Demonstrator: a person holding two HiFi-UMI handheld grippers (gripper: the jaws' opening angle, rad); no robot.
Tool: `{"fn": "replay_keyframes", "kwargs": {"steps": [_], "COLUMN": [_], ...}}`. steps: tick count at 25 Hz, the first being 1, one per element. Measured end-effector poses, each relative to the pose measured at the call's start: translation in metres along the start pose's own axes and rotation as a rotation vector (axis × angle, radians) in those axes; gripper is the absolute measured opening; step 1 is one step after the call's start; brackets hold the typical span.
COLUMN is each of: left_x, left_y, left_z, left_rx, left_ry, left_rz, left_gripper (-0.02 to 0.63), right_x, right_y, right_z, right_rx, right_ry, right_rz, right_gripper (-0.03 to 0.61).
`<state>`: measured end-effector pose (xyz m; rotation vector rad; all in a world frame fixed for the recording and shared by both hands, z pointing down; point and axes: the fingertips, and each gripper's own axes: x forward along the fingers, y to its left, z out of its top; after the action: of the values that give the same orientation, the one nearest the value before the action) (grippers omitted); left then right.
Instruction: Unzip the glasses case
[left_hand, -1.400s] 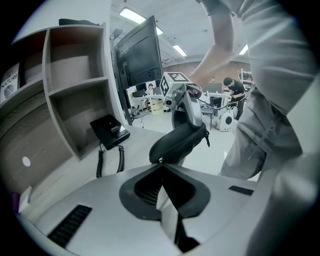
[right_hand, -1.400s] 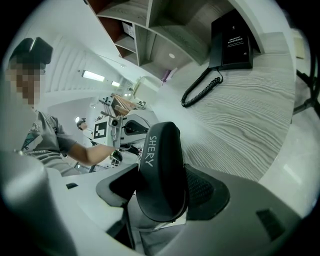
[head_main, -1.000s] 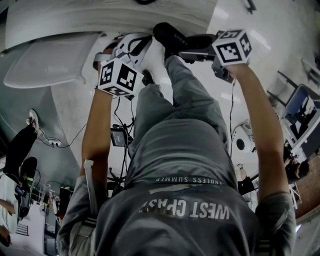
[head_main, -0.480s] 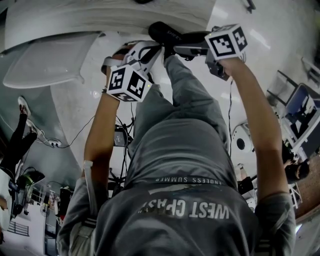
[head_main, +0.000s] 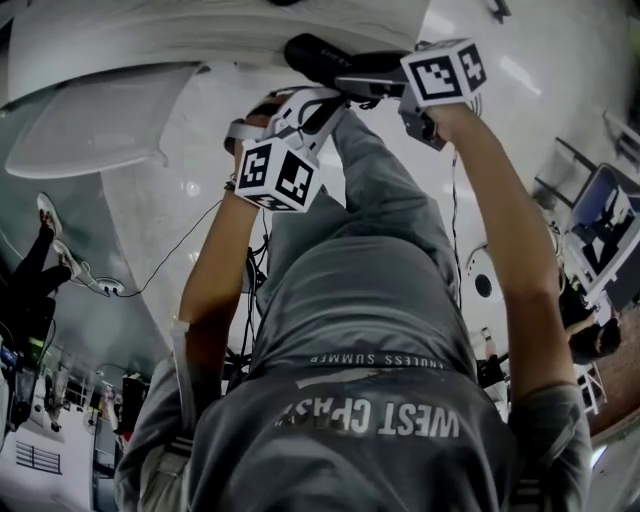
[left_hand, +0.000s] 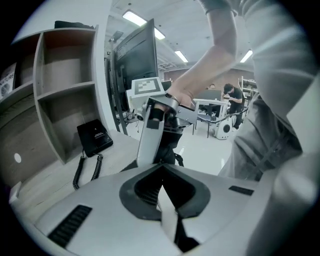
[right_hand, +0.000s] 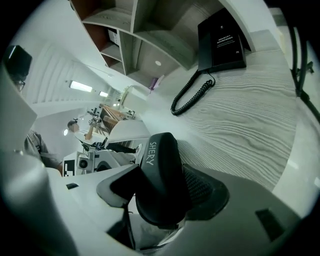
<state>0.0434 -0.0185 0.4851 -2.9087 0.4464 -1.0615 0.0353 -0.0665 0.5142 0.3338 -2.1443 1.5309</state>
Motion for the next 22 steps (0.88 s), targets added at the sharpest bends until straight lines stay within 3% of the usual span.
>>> {"fn": "replay_keyframes", "kwargs": {"steps": [3, 7, 12, 17, 22], "left_x": [0.003, 0.019, 0.016, 0.026, 0.024], "left_y": [-0.002, -0.016, 0.002, 0.006, 0.008], "left_z": [0.003, 0.018, 0.000, -0.002, -0.009], "left_rx": [-0.022, 0.010, -0.012, -0.003, -0.001], "left_ry": [-0.008, -0.015, -0.017, 0.011, 0.026], "left_rz": [0.019, 0.005, 0.055, 0.087, 0.039], "left_gripper": [-0.003, 0.000, -0.002, 0.000, 0.028], "right_x": [0.001, 0.002, 0.019, 0.013, 0.022], "right_y": [-0.001, 0.003, 0.006, 0.000, -0.021], "right_z": [0.003, 0.011, 0.032, 0.037, 0.034], "right_rx": [-0.019, -0.065, -0.173, -0.380, -0.663], "right_ry": [-0.015, -0.060, -0.088, -0.090, 0.003], "right_rz": [0.000, 0.000, -0.047, -0.142, -0.293], "right_gripper": [0.282, 0.282, 0.284, 0.290, 0.301]}}
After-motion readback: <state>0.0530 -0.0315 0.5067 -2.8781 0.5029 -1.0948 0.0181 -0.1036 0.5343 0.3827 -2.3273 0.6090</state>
